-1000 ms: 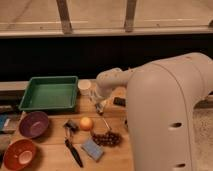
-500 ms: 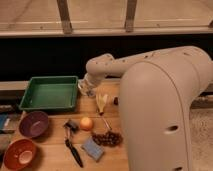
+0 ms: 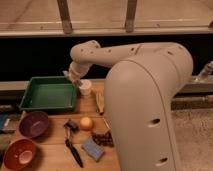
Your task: Wipe tray with towel
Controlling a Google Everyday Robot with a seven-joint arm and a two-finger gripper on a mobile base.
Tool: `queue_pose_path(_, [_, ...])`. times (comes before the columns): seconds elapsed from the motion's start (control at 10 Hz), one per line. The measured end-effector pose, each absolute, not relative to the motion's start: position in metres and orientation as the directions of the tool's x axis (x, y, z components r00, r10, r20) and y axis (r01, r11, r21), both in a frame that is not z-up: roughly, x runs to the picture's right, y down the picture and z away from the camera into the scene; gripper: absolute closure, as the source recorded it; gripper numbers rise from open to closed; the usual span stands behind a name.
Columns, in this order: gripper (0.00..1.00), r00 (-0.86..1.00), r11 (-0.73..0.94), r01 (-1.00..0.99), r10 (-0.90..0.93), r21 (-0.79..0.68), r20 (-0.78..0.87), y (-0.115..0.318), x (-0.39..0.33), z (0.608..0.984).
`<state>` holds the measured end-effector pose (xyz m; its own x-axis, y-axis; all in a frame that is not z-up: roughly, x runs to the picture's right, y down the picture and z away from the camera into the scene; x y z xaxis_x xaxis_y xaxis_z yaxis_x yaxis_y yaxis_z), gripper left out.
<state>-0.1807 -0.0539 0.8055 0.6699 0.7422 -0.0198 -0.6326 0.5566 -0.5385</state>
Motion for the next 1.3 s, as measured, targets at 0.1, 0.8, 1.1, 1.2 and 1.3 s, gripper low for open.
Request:
queue_pose_path(0.1, [1.00,0.675,0.562,-0.625,0.737,-0.543,-0.014,-0.056,-0.184,0.804])
queue_pose_path(0.8, [1.00,0.576,0.467,-0.730,0.814,-0.499,-0.081,-0.025,-0.130,0.803])
queue_pose_path(1.1, [1.00,0.597,0.485,-0.708,0.800,-0.513,-0.068,-0.020,-0.139,0.804])
queue_pose_path(1.2, [1.00,0.604,0.492,-0.698,0.794,-0.521,-0.060,-0.022,-0.152,0.808])
queue_pose_path(1.3, [1.00,0.612,0.499,-0.685,0.789,-0.531,-0.048,-0.026,-0.168,0.812])
